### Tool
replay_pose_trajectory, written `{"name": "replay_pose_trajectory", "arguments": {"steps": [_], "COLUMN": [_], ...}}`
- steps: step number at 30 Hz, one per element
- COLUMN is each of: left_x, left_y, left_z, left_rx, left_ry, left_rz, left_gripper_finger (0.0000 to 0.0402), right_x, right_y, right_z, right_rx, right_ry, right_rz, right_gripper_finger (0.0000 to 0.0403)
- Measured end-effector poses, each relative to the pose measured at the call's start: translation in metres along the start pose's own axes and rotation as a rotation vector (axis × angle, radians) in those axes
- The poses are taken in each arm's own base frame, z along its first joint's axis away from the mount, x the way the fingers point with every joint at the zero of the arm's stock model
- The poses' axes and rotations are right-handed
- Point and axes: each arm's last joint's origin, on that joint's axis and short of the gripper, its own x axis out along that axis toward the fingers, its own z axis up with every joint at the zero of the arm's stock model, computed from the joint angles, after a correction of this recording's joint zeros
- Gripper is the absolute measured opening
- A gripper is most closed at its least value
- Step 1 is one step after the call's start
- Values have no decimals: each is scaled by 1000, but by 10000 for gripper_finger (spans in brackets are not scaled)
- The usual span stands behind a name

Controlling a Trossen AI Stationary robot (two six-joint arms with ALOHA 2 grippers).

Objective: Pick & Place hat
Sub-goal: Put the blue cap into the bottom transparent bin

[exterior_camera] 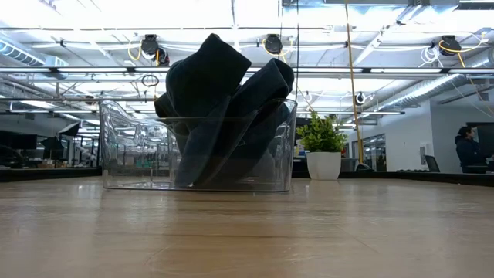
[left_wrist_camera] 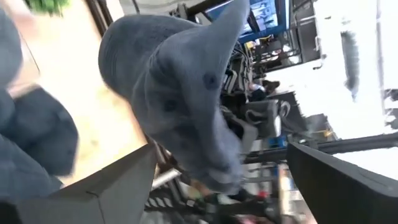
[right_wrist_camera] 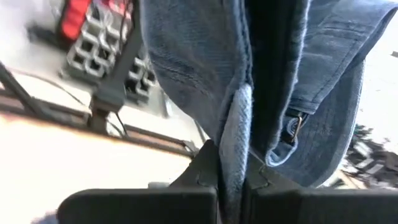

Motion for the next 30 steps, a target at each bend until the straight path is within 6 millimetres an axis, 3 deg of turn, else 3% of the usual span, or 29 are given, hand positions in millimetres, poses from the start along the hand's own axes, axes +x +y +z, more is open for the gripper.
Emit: {"name": "replay_pose_trajectory", "arguments": {"steps": [8, 21, 25, 30], "left_x": [6, 50, 59, 62], "left_y": [0, 8, 9, 10], "left_z": [-4, -9, -11, -12], "left_rx": [-138, -157, -158, -158], "left_ry": [54, 132, 186, 188], "left_rz": [3, 88, 92, 98], "left_gripper_finger": [387, 367, 342, 275], "right_x": [-4, -3, -6, -9], "right_y": [4, 3, 6, 9], "right_z": [-3, -2, 0, 1], "right_rx": [-81, -81, -80, -63], "right_ry": [61, 47, 39, 37], "right_rz": [-31, -31, -19, -10], "right_gripper_finger": [0, 0, 0, 0]}}
